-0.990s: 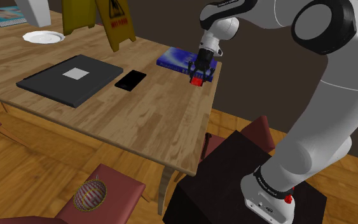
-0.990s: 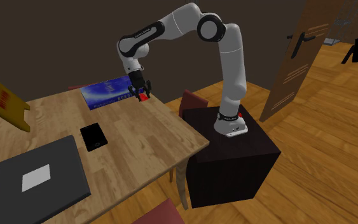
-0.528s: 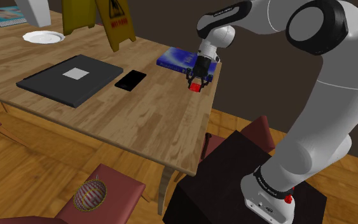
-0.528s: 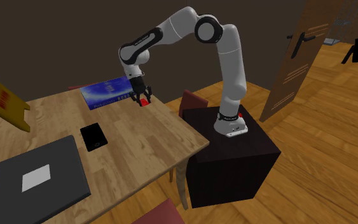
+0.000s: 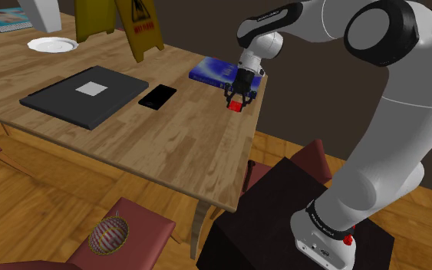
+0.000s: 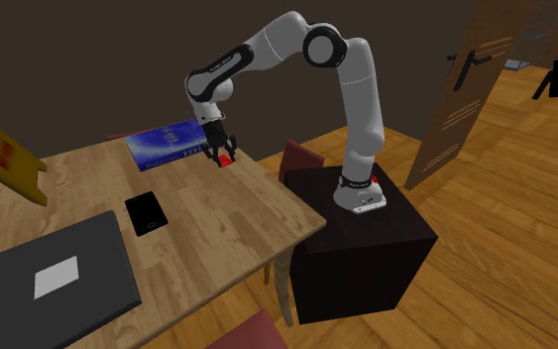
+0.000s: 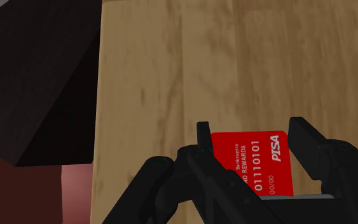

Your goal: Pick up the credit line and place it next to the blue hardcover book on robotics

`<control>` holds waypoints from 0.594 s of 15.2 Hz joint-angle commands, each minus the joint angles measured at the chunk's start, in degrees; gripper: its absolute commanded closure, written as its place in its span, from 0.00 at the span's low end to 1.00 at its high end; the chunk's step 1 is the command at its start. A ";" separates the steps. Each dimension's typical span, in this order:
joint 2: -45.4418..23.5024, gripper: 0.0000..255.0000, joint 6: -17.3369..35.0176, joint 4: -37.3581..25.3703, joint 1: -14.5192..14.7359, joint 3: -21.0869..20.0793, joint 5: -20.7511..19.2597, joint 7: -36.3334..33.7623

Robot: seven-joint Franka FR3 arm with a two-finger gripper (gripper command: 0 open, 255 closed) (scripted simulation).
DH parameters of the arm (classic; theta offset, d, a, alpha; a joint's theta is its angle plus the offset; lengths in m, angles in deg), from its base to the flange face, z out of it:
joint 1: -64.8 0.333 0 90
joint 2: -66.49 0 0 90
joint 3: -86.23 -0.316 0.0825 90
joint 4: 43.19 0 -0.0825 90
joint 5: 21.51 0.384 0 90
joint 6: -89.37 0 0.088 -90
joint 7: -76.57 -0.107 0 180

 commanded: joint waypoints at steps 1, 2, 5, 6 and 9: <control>0.00 0.00 0.00 0.00 0.00 0.00 0.00 0.00; 0.00 0.00 0.00 0.00 0.00 0.00 0.00 0.00; 0.00 0.00 0.00 0.00 0.00 0.00 0.00 0.00; 0.00 0.00 0.00 0.00 0.00 0.00 0.00 0.00; -0.79 0.00 -5.63 -6.27 -1.05 0.57 -0.73 -0.61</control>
